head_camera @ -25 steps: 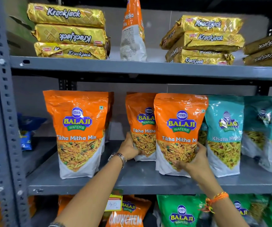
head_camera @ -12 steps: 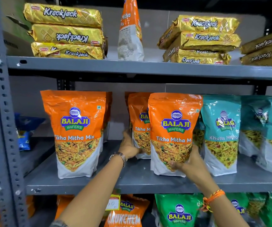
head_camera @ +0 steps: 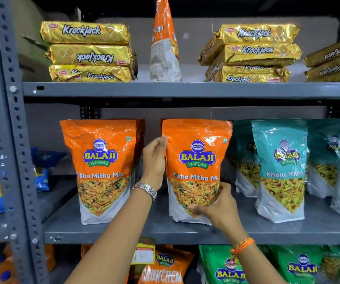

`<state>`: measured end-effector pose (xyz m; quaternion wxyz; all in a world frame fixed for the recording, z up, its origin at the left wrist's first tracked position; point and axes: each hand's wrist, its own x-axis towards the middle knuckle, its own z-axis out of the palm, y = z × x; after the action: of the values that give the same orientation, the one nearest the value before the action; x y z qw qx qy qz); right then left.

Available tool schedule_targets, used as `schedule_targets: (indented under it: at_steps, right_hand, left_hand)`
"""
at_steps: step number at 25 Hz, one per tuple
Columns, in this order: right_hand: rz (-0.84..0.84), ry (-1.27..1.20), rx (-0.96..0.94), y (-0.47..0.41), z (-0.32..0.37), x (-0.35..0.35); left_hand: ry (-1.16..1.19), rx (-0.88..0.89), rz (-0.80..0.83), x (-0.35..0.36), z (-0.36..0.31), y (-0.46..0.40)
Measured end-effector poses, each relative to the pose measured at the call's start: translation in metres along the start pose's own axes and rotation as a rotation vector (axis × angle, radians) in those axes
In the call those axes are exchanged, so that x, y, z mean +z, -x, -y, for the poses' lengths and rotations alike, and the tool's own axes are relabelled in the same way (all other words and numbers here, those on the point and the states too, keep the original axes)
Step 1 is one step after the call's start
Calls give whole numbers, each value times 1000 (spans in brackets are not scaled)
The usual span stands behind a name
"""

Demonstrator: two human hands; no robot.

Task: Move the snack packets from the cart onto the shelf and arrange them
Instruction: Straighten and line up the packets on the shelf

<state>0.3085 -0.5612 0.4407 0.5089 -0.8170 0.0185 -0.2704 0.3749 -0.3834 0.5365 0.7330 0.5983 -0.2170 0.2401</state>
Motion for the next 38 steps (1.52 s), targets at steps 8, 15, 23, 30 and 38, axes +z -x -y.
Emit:
schedule_targets:
  at_steps: [8,15,23,30,38]
  right_hand:
    - [-22,41,18,-4,4,-7]
    - [-12,2,19,-8,6,-1]
    - [-109,-265,-127,17,-38,-93]
    - [-221,-65,26,-61,-122,-224]
    - [189,-10,-48,-96,-154,-233]
  left_hand:
    - [10,-92,-196,10,2,-8]
    - [-21,-82,-243,10,8,-10]
    - [-222,251,-466,48,-15,64]
    - [-44,-161,130,212,29,137]
    - [42,-303,174,268,90,136]
